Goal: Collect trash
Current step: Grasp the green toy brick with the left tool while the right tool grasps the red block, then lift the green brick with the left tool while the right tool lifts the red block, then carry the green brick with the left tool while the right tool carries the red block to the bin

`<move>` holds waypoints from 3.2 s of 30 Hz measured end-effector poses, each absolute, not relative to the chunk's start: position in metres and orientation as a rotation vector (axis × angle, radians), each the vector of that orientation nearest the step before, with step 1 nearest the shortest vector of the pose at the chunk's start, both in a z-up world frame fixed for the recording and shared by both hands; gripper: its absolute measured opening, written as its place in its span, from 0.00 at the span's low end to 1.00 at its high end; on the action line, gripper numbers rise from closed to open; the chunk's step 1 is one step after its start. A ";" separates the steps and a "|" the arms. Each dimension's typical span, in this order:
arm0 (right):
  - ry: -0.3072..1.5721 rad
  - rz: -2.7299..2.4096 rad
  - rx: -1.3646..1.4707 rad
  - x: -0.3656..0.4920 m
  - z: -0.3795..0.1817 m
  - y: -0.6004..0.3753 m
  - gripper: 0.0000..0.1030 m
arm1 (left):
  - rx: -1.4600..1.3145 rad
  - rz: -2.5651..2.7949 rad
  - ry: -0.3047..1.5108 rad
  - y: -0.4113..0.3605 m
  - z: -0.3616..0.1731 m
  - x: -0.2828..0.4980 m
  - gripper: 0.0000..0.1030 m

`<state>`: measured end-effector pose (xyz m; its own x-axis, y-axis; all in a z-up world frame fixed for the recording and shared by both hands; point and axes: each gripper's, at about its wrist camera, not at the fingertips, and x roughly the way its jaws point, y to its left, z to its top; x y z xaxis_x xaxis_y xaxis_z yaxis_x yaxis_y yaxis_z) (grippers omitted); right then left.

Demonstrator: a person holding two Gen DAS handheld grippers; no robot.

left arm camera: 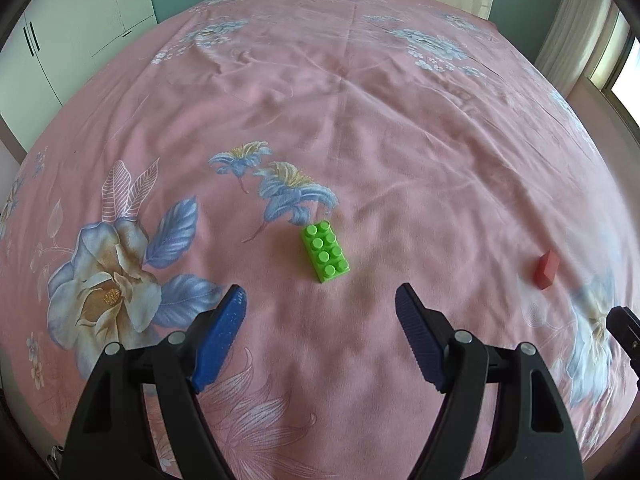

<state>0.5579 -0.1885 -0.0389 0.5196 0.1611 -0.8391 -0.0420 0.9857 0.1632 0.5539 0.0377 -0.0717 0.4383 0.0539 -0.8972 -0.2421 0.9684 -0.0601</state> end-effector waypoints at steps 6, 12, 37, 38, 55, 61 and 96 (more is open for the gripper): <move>1.045 0.072 0.122 0.593 -0.063 -0.177 0.61 | -0.238 0.201 1.105 0.041 -0.095 0.578 0.77; 1.076 0.017 0.163 0.620 -0.094 -0.178 0.61 | -0.245 0.230 1.097 0.042 -0.114 0.594 0.77; 1.078 0.021 0.091 0.631 -0.117 -0.182 0.20 | -0.139 0.141 1.091 0.035 -0.126 0.591 0.23; 1.072 0.027 0.088 0.628 -0.112 -0.181 0.20 | -0.138 0.140 1.089 0.037 -0.123 0.588 0.23; 0.914 0.079 0.027 0.537 0.015 -0.171 0.20 | -0.113 0.107 0.943 0.050 -0.001 0.501 0.23; 0.839 0.101 0.008 0.488 0.073 -0.168 0.20 | -0.089 0.093 0.857 0.051 0.060 0.455 0.23; 0.523 0.264 -0.173 0.233 0.255 -0.145 0.20 | 0.153 -0.001 0.571 0.034 0.237 0.218 0.23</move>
